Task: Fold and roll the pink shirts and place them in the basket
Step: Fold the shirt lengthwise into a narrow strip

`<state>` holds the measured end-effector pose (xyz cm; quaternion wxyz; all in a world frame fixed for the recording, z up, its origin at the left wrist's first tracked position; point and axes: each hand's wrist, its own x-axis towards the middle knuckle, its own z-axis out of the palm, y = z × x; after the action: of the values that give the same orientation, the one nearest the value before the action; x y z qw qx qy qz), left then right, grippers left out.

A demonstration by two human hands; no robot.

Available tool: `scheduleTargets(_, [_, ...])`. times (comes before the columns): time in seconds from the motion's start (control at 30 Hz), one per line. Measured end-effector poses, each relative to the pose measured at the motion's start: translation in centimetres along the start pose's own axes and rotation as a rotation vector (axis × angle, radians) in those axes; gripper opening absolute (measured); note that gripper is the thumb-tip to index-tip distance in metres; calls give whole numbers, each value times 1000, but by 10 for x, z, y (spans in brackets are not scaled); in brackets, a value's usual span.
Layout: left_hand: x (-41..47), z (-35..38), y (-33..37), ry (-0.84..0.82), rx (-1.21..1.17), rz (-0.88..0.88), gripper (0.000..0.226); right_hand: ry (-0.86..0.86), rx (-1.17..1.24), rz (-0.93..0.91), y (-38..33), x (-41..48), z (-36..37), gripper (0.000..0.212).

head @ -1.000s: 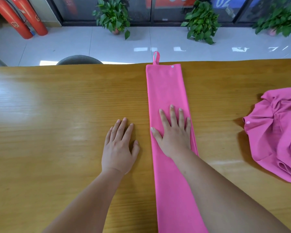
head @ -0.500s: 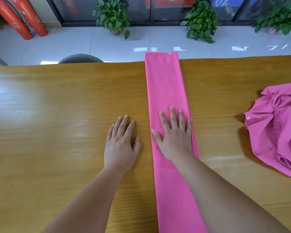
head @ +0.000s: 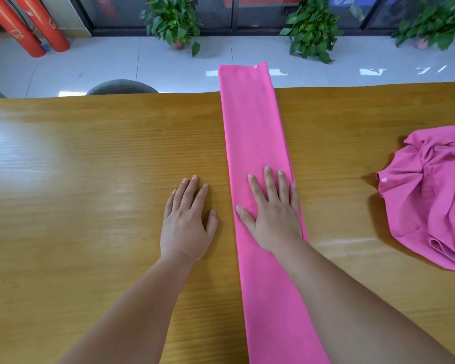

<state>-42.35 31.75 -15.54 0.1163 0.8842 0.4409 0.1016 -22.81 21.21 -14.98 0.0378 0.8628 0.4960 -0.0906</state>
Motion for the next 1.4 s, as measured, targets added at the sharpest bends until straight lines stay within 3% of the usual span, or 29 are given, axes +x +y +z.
scheduleTargets(0.1, [0, -1, 0, 0, 0, -2, 60, -20, 8, 6, -2, 4, -2, 86])
scheduleTargets(0.3, [0, -2, 1, -2, 5, -3, 60, -59, 6, -38, 4, -86, 6, 88])
scheduleTargets(0.57, [0, -2, 2, -8, -5, -11, 60, -43, 27, -26, 0, -34, 6, 87])
scheduleTargets(0.77, [-1, 3, 1, -30, 10, 0, 61, -72, 31, -38, 15, -131, 15, 79])
scheduleTargets(0.97, [-6, 1, 27, -49, 76, 76, 58, -67, 49, -39, 18, -129, 20, 77])
scheduleTargets(1.07, [-44, -2, 74, -170, -76, 222, 62, -71, 114, -82, 28, -127, 20, 69])
scheduleTargets(1.17, [-103, 5, 86, -307, 64, 375, 74, -62, 100, -121, 52, -153, 23, 69])
scheduleTargets(1.4, [-125, 11, 81, -382, 260, 382, 84, -113, -50, -109, 71, -189, 28, 82])
